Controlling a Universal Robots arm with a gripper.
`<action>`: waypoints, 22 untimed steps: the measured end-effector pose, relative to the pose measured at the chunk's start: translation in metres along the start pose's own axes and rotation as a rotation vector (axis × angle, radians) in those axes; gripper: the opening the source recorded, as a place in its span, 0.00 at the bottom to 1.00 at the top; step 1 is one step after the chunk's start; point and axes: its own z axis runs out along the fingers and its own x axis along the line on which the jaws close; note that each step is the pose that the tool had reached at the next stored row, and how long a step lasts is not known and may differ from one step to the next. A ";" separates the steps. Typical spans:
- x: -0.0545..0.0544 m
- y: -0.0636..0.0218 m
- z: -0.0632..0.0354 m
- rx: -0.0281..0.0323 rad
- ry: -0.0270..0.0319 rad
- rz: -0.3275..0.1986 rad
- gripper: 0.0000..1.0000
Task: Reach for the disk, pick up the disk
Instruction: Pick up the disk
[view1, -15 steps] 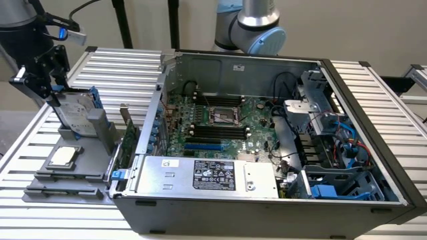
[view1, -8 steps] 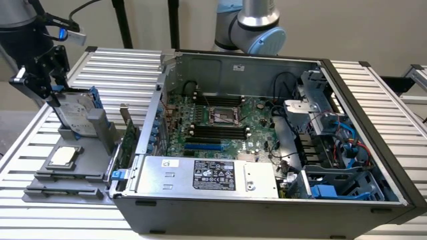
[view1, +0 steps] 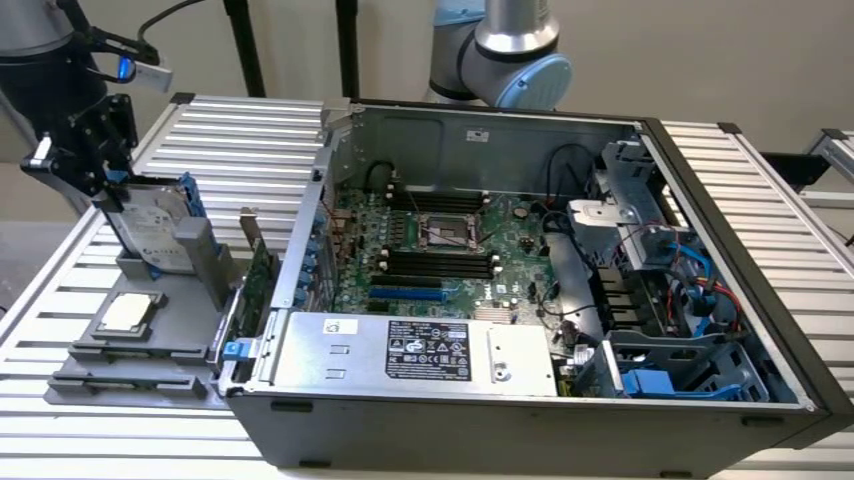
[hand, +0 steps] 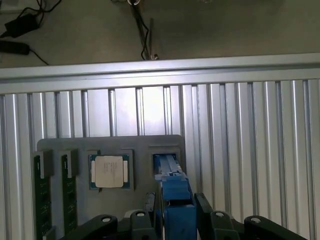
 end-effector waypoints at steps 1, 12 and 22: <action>0.000 0.0000 0.0001 0.0000 0.0000 0.000 0.44; 0.000 0.0000 0.0009 0.0000 0.0001 0.000 0.44; 0.000 0.0000 0.0011 0.0001 0.0002 0.000 0.33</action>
